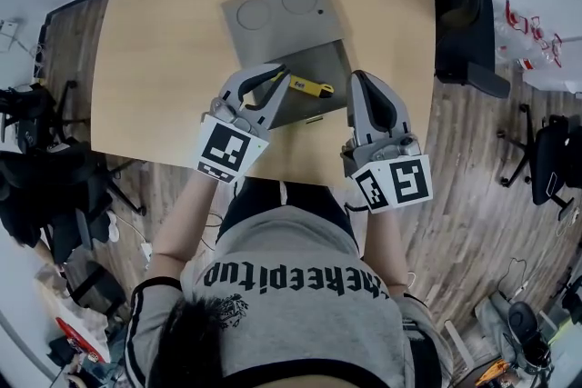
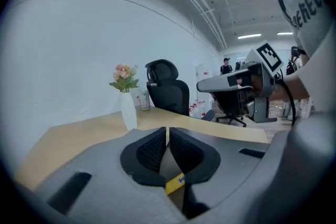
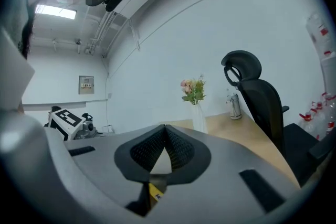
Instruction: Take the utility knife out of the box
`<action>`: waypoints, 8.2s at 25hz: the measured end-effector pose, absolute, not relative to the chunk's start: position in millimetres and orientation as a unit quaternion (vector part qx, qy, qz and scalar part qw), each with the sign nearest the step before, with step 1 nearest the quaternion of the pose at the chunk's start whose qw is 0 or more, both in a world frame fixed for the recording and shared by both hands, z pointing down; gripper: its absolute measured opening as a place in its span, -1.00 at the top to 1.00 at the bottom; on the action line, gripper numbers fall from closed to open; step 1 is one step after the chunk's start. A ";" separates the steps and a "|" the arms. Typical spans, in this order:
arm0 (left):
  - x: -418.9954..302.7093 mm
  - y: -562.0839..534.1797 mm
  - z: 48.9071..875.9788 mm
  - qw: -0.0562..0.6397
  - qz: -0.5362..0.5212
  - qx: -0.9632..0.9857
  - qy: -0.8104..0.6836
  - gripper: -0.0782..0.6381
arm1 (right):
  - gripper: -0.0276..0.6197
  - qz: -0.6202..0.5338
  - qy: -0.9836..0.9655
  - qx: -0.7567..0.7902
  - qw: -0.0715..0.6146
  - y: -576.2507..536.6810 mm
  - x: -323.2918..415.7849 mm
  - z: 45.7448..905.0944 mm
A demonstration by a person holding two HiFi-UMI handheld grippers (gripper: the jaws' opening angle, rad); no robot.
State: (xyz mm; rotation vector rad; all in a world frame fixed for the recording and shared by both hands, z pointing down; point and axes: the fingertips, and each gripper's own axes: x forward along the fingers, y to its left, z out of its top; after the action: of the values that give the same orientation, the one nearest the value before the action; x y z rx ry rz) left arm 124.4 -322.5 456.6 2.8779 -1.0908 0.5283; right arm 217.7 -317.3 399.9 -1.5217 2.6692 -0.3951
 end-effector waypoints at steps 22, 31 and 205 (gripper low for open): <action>164.9 -299.8 592.7 -0.006 0.402 0.905 -0.139 0.49 | 0.90 -0.151 0.857 -0.492 0.020 -327.3 244.1 418.0; 169.8 -299.4 612.3 -0.030 0.456 0.886 -0.081 0.37 | 0.90 -0.153 0.858 -0.490 0.020 -331.3 247.9 418.6; -12.1 27.5 298.7 -0.072 -0.066 0.910 -0.403 0.43 | 0.90 0.014 0.848 -0.530 0.005 41.8 87.2 306.6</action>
State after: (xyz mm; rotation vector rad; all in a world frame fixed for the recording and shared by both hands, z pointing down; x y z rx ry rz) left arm -12.1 27.5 298.7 2.9982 -1.3259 -0.2163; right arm 87.2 41.8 306.6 -1.6585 2.6550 0.0453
